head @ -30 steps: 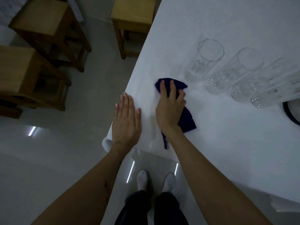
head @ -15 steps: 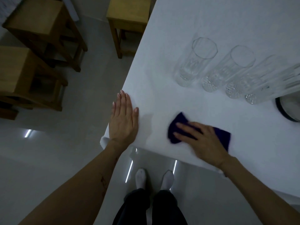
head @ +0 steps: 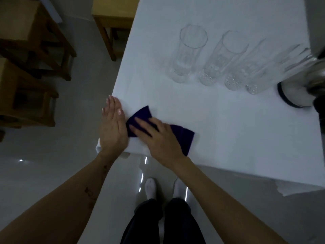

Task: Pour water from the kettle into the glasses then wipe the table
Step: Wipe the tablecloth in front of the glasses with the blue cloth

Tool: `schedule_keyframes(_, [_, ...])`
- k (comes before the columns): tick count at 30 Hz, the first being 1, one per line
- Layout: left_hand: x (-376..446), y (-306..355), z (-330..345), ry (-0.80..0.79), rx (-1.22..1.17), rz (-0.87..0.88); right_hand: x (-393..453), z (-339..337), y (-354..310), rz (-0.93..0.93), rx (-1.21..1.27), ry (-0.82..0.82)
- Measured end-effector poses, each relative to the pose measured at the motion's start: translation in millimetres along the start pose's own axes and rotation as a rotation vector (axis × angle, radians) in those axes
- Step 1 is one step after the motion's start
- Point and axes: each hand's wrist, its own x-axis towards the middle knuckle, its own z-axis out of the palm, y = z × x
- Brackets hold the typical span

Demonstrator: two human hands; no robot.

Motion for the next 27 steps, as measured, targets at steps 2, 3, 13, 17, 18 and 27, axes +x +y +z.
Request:
schedule_keyframes(2, [-2, 1, -1, -0.032, 0.047, 0.047, -31, -2, 10, -0.084, -0.018, -0.02])
schedule_keyframes(3, [-2, 2, -2, -0.054, 0.08, 0.075, -47, -6, 18, -0.103, -0.04, -0.01])
schedule_keyframes(13, [-5, 7, 1, -0.083, 0.211, 0.15, -203, -63, 128, 0.514, -0.255, 0.118])
schedule_keyframes(17, [-4, 9, 4, -0.081, 0.249, 0.132, -182, -75, 159, 1.11, -0.205, 0.361])
schedule_keyframes(18, [-4, 10, 5, -0.079, 0.257, 0.132, -157, -76, 162, 1.271, -0.165, 0.421])
schedule_keyframes(27, [-4, 3, 5, -0.12, 0.277, 0.167, -16, -27, 73, 0.32, -0.072, 0.165])
